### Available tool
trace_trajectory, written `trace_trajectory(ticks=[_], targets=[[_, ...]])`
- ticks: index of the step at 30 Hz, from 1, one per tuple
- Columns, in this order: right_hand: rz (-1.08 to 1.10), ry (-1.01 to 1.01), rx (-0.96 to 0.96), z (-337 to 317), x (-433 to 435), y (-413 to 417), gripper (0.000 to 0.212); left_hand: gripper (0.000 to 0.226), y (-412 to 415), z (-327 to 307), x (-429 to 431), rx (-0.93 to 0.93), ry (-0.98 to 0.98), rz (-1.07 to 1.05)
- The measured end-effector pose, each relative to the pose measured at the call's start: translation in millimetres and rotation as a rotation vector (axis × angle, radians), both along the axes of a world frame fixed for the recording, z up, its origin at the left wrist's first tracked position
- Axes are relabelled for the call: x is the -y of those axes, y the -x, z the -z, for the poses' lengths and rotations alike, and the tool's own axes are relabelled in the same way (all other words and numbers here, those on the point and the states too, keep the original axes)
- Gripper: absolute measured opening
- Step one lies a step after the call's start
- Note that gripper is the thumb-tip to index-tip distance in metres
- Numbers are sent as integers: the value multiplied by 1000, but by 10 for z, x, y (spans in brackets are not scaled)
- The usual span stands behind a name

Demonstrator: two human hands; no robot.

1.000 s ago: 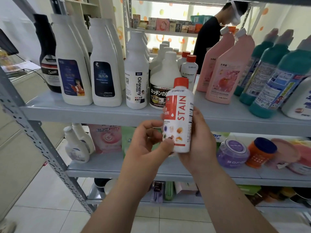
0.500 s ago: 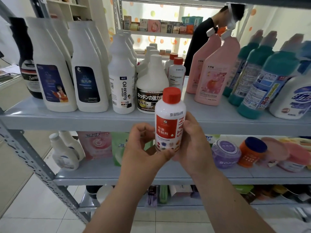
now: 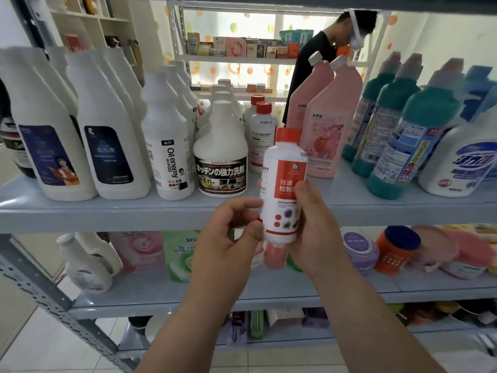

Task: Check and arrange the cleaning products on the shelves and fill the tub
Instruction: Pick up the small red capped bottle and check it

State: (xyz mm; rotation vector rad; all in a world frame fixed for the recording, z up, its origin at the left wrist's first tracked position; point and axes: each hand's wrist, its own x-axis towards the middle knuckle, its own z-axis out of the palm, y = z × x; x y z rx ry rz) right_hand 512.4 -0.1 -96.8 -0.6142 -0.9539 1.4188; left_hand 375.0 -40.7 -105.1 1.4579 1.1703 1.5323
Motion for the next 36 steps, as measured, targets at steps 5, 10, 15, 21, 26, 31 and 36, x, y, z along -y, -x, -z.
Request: trace_trajectory(ticks=[5, 10, 15, 21, 26, 31, 36], targets=[[79, -72, 321, -16, -127, -124, 52, 40, -5, -69, -188, -160, -93, -80], [238, -166, 573, -174, -353, -202, 52, 30, 191, 36, -405, -695, -314, -300], [360, -169, 711, -150, -721, -167, 55, 46, 354, 271, -587, -1180, -268, -354], [389, -181, 852, -72, -944, -75, 65, 43, 369, 409, -612, -1171, -343, -366], [412, -213, 921, -28, -966, -31, 68, 45, 403, 444, -628, -1173, -410, -389], [462, -226, 975, -53, -912, 28, 66, 50, 432, 472, -621, -1191, -410, -376], [465, -227, 1192, -31, -755, -30, 50, 56, 471, 513, -637, -1222, -422, -324]])
